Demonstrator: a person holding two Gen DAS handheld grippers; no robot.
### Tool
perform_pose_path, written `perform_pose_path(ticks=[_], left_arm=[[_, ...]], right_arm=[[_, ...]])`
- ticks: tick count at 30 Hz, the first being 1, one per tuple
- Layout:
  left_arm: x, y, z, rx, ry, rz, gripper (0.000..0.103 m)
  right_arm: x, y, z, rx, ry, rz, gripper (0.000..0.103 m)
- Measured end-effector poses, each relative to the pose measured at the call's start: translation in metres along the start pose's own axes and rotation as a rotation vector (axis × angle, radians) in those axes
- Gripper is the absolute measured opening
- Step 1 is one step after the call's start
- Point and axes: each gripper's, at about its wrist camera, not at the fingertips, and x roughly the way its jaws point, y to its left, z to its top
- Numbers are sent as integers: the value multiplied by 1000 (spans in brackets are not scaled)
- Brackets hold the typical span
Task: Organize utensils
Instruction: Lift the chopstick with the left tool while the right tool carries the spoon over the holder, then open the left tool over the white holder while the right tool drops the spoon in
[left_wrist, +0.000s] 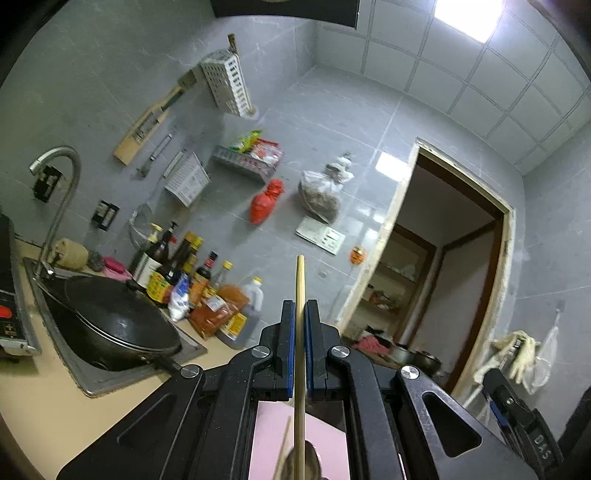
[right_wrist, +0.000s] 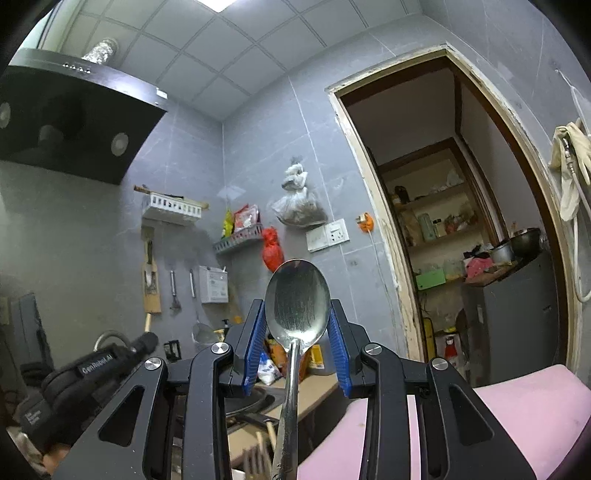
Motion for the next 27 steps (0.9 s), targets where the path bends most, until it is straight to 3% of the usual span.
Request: perform_pose_path(ticks=[10,16,27], left_arm=[[4,3,-10,-4,3,70,3],[5,5,-13,-24,12,67,3],[0,11,-19,-45,16,65,3]], right_arm=[[9,5,-14,-16,39,-8,31],[9,12,-20,-50,49,-46,31],[14,7,-27,0,83,-24,31]])
